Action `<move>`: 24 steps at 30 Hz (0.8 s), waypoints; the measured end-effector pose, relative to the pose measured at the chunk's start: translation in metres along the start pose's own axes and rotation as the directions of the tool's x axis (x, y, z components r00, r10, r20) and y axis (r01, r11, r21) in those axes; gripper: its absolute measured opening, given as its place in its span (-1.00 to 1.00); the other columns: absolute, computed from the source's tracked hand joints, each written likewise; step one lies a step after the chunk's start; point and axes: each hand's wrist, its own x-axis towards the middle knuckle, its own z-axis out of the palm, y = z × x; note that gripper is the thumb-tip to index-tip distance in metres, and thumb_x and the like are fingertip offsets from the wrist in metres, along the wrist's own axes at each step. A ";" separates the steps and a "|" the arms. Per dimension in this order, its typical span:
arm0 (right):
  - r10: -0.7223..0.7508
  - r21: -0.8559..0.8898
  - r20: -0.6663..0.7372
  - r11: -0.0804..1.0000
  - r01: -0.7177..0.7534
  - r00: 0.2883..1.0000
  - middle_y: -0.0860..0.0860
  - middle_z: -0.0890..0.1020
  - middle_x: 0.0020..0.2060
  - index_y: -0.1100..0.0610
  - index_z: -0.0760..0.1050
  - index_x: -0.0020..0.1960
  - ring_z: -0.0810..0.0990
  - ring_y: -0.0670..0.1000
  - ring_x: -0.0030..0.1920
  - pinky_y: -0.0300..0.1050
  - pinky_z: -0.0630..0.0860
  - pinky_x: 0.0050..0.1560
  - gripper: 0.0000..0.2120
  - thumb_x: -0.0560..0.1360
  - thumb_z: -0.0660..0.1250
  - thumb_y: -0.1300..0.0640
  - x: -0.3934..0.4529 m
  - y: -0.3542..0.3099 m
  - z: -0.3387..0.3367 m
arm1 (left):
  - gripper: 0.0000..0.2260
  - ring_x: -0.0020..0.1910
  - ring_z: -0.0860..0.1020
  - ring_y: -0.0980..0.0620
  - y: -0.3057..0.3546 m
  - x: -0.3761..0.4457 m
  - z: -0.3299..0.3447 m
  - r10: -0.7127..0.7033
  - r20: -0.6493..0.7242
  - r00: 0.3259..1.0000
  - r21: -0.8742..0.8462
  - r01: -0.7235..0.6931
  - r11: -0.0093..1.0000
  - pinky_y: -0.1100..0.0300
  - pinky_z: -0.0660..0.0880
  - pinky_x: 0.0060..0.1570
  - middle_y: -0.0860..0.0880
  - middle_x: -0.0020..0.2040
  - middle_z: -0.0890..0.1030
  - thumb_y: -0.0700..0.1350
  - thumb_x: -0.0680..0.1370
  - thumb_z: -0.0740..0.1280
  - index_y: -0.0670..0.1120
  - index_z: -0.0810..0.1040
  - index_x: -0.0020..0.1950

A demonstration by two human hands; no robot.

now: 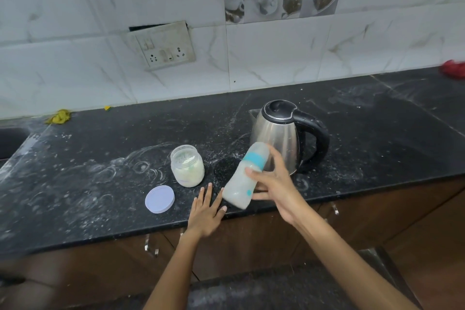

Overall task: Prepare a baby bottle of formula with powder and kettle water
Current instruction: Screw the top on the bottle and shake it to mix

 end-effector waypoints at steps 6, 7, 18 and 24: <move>0.106 0.022 -0.004 0.994 -0.106 0.994 0.06 0.65 -0.08 0.18 0.53 0.16 0.65 0.00 -0.05 -0.09 0.61 -0.06 -0.65 0.43 0.48 0.09 -0.007 -0.003 0.008 | -0.49 0.53 -0.33 -0.03 -0.001 0.000 0.001 -0.006 0.014 1.000 -0.001 0.006 1.000 -0.01 -0.27 0.48 0.00 0.56 -0.32 0.13 0.66 -0.04 0.15 -0.21 0.55; 0.121 0.047 -0.009 0.992 -0.120 0.993 0.05 0.62 -0.13 0.16 0.56 0.10 0.63 -0.01 -0.10 -0.08 0.59 -0.07 -0.72 0.44 0.46 0.07 -0.007 -0.006 0.009 | -0.50 0.53 -0.33 -0.02 0.000 0.001 0.001 -0.008 0.015 1.000 -0.002 0.008 1.000 -0.01 -0.27 0.48 0.00 0.56 -0.32 0.13 0.66 -0.04 0.16 -0.19 0.55; 0.277 0.242 0.204 0.915 -0.323 0.939 0.20 0.61 0.19 0.21 0.36 0.38 0.66 0.14 0.08 0.15 0.63 0.01 -0.61 0.57 0.28 0.16 -0.007 -0.027 0.005 | -0.49 0.54 -0.32 -0.04 0.001 0.001 -0.001 -0.021 0.024 0.999 0.011 0.021 1.000 -0.02 -0.26 0.49 -0.02 0.57 -0.30 0.13 0.66 -0.04 0.09 -0.15 0.57; 0.265 0.481 0.326 0.780 -0.401 0.907 0.28 0.55 0.21 0.20 0.29 0.44 0.71 0.28 -0.12 0.24 0.64 -0.31 -0.33 0.36 0.39 0.19 -0.011 -0.048 0.010 | -0.51 0.53 -0.33 -0.05 -0.001 0.000 0.000 -0.012 0.027 1.000 0.011 0.012 1.000 -0.03 -0.26 0.49 -0.02 0.56 -0.32 0.13 0.67 -0.05 0.16 -0.17 0.55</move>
